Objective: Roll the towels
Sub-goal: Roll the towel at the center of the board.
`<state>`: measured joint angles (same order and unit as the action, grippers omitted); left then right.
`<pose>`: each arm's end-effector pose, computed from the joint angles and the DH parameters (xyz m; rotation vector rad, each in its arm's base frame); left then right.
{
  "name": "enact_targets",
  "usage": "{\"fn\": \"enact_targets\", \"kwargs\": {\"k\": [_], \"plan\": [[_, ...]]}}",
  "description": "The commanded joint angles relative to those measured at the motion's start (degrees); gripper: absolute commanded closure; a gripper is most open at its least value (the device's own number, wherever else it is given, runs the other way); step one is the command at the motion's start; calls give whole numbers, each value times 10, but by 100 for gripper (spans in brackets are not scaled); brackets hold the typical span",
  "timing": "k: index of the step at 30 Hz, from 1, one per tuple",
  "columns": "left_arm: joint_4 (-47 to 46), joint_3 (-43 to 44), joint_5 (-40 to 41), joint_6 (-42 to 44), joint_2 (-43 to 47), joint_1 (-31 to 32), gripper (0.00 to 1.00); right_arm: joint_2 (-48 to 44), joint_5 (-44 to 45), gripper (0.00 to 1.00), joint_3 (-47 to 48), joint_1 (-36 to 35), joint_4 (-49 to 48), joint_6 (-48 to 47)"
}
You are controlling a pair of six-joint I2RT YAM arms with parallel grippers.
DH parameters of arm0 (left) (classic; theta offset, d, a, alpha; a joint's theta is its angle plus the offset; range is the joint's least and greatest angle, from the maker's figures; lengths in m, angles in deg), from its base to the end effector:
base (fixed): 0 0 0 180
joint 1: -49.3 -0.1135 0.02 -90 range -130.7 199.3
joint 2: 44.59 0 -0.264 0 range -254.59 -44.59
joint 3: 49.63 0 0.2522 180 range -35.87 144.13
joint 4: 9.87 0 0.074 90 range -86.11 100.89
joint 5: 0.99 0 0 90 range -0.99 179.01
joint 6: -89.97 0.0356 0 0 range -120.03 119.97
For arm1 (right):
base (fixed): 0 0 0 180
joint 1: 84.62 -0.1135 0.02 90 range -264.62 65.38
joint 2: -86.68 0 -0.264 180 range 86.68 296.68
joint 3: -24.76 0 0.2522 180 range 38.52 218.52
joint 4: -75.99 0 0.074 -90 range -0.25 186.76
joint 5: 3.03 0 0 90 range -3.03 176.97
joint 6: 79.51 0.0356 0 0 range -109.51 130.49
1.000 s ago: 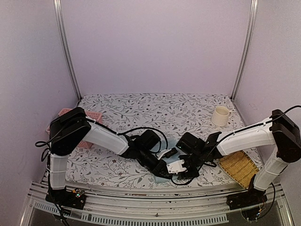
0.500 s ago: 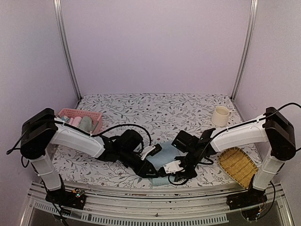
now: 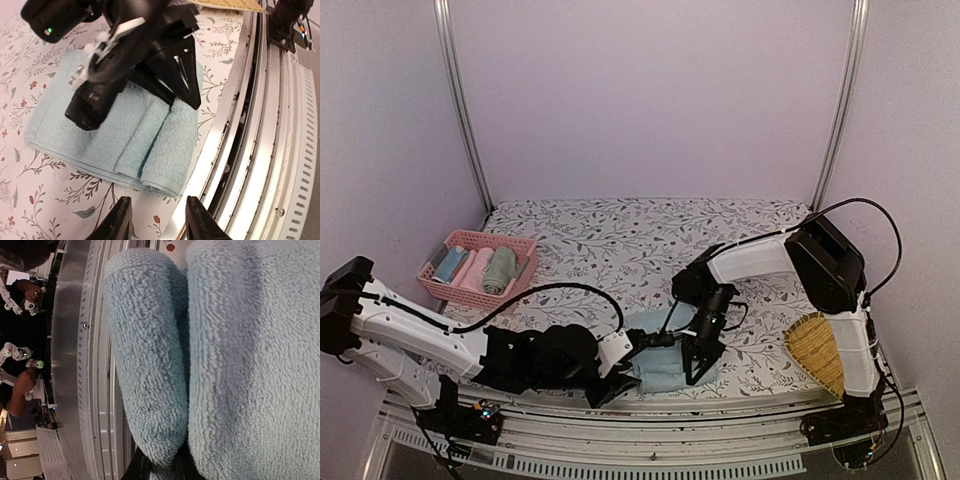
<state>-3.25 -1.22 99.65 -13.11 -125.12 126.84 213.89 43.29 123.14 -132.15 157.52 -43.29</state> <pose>0.0658 -0.2673 0.1716 1.1455 2.0106 -0.6371 0.2289 0.2865 0.1086 1.9167 -1.8164 -1.0798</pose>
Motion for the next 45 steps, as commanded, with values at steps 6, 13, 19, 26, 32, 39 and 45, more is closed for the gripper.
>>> {"fn": "enact_targets", "kwargs": {"k": [6, 13, 19, 26, 32, 39, 45], "plan": [[73, 128, 69, 140, -122, 45, 61, 96, 18, 93, 41, 16, 57, -15], [108, 217, 41, 203, -225, 46, 59, 94, 17, 92, 40, 16, 46, 0], [128, 239, 65, 213, -271, 45, 62, 89, 14, 92, 37, 16, 43, 4], [142, 259, 105, 202, -304, 46, 78, 26, 10, 83, 28, 16, 59, 1], [141, 255, 104, 199, -291, 46, 96, -51, -16, 72, 48, 42, 103, -45], [131, 252, 94, 208, -279, 46, 97, -30, -36, 71, 87, 62, 38, 14], [141, 256, 94, 202, -266, 46, 97, 1, 20, 73, 84, 61, -69, 121]]}}
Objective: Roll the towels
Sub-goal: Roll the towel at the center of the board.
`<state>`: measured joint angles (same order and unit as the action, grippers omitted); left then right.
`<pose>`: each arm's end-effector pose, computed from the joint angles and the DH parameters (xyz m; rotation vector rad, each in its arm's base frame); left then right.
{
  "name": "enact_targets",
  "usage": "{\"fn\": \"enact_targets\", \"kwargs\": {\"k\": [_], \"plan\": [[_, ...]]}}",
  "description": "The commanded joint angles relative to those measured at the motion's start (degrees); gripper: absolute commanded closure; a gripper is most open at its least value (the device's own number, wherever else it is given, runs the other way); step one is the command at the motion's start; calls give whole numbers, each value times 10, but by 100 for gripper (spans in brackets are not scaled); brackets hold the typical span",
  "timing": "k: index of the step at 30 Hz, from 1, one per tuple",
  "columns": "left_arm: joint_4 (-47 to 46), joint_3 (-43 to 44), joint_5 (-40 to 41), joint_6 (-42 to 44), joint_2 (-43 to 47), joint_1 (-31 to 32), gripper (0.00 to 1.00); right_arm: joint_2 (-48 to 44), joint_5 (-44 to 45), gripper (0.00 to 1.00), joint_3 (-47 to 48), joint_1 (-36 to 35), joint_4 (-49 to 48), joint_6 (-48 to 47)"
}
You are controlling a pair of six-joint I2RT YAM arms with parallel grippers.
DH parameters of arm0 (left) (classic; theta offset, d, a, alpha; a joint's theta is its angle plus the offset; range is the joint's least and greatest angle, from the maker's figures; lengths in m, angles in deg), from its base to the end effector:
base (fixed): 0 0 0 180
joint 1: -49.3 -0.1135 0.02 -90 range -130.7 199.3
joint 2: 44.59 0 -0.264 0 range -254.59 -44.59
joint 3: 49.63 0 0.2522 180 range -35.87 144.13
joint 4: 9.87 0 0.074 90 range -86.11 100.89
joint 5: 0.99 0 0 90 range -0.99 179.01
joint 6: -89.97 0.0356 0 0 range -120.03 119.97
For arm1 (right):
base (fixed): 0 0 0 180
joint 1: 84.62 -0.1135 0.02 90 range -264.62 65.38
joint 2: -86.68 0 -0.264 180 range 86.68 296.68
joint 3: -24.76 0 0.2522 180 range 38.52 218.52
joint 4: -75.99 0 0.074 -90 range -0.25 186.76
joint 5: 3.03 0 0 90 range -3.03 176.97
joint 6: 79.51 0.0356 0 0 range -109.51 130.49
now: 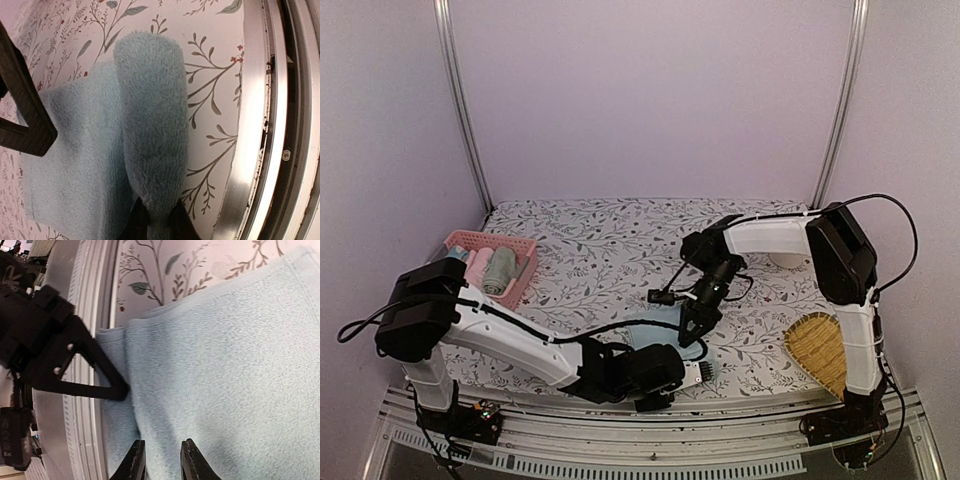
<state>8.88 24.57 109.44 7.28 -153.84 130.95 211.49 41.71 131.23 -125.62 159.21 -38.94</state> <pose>0.0670 -0.3711 0.1313 1.5994 1.8328 -0.1309 0.2779 0.2751 0.1539 1.8851 -2.0358 -1.1731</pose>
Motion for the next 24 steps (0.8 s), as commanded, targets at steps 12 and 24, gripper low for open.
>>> {"fn": "enact_targets", "kwargs": {"k": [12, 24], "plan": [[38, -13, -64, -28, 57, 4, 98, 72, 152, 77, -4, 73, -158, 198], [46, 20, -221, -50, -1, -74, 98, 53, 84, 76, -7, 79, -135, 171]]}}
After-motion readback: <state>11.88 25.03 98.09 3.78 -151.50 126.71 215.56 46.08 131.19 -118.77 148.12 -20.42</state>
